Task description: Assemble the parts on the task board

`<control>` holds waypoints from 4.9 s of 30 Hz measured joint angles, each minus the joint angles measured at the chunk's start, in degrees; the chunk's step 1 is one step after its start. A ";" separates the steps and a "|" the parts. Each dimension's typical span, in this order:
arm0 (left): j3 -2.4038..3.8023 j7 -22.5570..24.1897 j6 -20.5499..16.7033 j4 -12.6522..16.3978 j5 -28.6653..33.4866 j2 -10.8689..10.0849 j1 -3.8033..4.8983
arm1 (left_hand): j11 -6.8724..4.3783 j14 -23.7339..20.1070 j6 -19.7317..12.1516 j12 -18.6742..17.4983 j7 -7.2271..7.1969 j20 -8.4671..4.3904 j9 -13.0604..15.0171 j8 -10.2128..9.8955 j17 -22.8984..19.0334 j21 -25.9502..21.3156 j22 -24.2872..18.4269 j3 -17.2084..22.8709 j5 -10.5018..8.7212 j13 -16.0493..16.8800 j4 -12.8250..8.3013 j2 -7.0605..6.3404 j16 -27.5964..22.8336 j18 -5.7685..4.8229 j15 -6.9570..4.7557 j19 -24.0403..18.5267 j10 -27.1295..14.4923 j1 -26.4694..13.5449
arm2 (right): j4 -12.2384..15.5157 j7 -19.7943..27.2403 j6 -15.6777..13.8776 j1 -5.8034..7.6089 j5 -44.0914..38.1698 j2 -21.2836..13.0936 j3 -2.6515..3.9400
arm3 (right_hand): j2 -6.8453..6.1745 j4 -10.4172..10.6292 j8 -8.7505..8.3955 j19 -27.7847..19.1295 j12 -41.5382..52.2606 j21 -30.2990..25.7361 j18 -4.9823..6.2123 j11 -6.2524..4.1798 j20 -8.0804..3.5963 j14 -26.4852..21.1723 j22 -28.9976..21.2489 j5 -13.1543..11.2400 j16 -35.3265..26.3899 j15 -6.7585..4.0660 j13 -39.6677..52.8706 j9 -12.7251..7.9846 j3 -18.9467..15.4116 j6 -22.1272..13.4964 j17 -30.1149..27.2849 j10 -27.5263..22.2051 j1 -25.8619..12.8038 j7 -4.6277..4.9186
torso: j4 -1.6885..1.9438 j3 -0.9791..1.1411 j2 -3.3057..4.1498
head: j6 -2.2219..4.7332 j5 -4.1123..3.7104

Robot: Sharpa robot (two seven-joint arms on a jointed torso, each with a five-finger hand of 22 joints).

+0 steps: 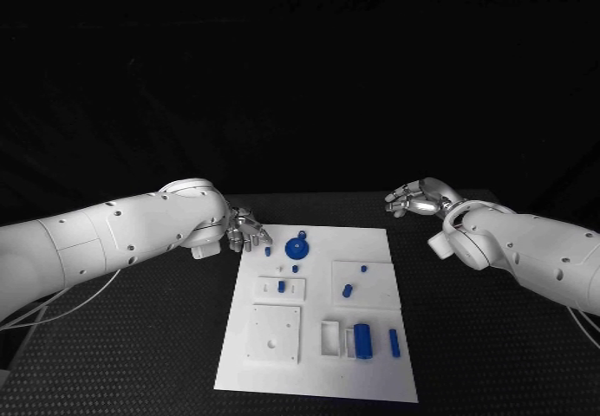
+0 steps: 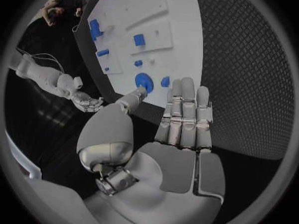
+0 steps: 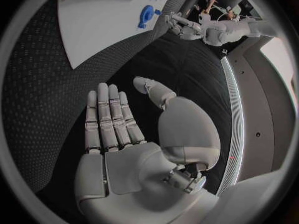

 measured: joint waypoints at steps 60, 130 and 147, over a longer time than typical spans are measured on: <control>-0.46 3.31 -0.19 -10.71 -0.23 6.38 -4.03 | -1.11 0.28 3.68 -2.34 -0.41 -0.02 -2.57 1.89 2.28 -0.99 1.26 -1.96 0.00 0.32 0.74 3.87 -0.64 0.00 -0.26 -0.26 4.38 1.02 | 0.51 0.02 0.00 0.00 0.13 0.33 0.00 | 0.00 -0.16 0.00 0.00 0.00 -0.23 0.00 0.00 0.00 0.01 -0.03 0.00 0.21 -0.01 -0.09 -0.14 -0.15 0.01 -0.09 0.00 0.01 -0.01 | 0.02 0.09 -0.04 | -0.96 -0.55; -0.21 3.48 -5.84 -2.26 6.40 0.11 -3.69 | -5.19 5.60 12.50 -1.11 -3.28 -0.42 -0.71 7.81 8.03 0.16 4.98 0.70 6.66 6.65 -11.45 10.54 5.60 0.01 -3.14 2.64 17.29 5.12 | 0.20 0.03 0.02 0.00 0.21 0.36 0.01 | 0.24 0.16 0.00 0.20 0.00 -0.66 0.00 0.00 0.20 -0.14 0.00 0.45 0.21 0.13 -0.12 -0.22 -0.47 0.01 -0.18 0.00 -0.23 -0.01 | 0.19 0.09 -0.14 | -0.94 -0.23; -0.93 3.13 -9.37 9.83 3.38 -6.30 -3.64 | -5.19 5.60 12.69 -1.11 -3.08 -0.53 -0.59 7.81 8.02 0.16 5.16 0.87 6.65 7.08 -11.63 10.44 5.60 0.01 -3.14 2.93 17.29 4.93 | 0.01 0.01 0.02 0.00 0.23 0.26 0.00 | 0.24 0.15 0.00 0.20 0.00 -0.66 0.00 0.00 0.20 -0.14 -0.01 0.45 0.21 0.13 -0.12 -0.22 -0.47 0.01 -0.23 0.00 -0.23 -0.01 | 0.17 0.10 -0.14 | 0.15 0.20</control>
